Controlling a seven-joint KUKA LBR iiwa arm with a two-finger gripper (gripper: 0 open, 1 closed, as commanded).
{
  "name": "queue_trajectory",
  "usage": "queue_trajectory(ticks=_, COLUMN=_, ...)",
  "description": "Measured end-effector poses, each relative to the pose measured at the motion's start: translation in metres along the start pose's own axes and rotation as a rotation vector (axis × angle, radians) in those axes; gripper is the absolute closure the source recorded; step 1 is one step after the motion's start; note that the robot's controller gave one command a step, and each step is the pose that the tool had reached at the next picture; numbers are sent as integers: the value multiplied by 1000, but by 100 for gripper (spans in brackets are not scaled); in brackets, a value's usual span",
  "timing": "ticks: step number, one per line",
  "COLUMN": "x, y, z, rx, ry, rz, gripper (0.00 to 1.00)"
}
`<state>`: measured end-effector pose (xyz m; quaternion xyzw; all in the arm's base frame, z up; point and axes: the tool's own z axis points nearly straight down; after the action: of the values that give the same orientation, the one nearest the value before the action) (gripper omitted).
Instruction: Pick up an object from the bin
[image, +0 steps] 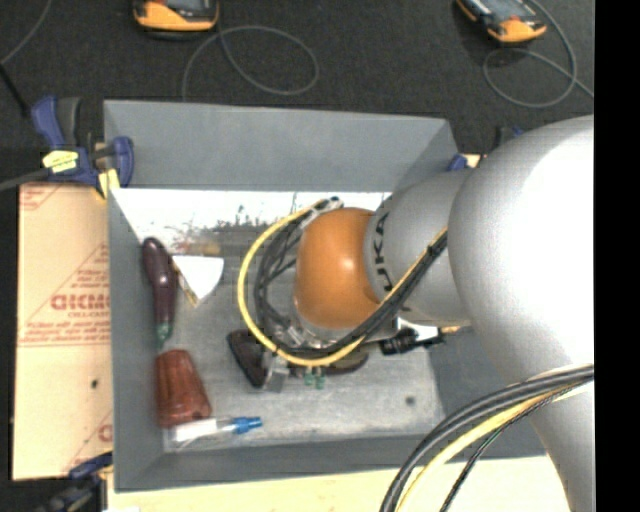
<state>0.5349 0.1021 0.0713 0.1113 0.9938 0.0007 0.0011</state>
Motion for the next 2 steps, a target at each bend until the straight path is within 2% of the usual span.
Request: queue_trajectory(ticks=2, x=-4, y=2, z=-8, rx=-1, ry=-1, rz=8, gripper=100)
